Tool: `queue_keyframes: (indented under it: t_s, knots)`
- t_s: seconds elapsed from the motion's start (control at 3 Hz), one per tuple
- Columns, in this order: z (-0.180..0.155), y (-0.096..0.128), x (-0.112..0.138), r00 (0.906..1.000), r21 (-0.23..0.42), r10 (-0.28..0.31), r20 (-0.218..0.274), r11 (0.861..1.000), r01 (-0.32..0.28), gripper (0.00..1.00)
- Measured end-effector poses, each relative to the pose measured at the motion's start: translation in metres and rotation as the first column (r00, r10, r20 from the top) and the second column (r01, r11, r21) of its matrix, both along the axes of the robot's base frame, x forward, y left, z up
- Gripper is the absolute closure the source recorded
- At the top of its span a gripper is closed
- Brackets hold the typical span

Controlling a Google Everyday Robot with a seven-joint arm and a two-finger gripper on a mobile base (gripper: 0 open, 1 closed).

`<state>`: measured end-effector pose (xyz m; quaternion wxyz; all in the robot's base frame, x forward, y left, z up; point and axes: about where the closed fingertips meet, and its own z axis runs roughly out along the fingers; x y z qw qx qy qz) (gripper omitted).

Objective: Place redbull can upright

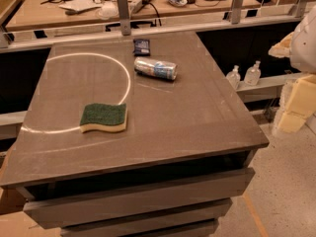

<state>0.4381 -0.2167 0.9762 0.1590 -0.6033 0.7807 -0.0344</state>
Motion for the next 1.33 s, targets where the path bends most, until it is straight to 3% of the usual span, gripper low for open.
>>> queue_keyframes:
  t_s: [0.33, 1.0, 1.33]
  knots:
    - [-0.001, 0.000, 0.003, 1.0000, 0.003, -0.008, 0.001, 1.000, 0.008, 0.00]
    - [-0.023, 0.005, 0.072, 0.9895, 0.064, -0.145, -0.001, 0.987, 0.144, 0.00]
    - [-0.027, 0.026, 0.117, 0.9837, 0.117, -0.180, -0.001, 0.977, 0.179, 0.00]
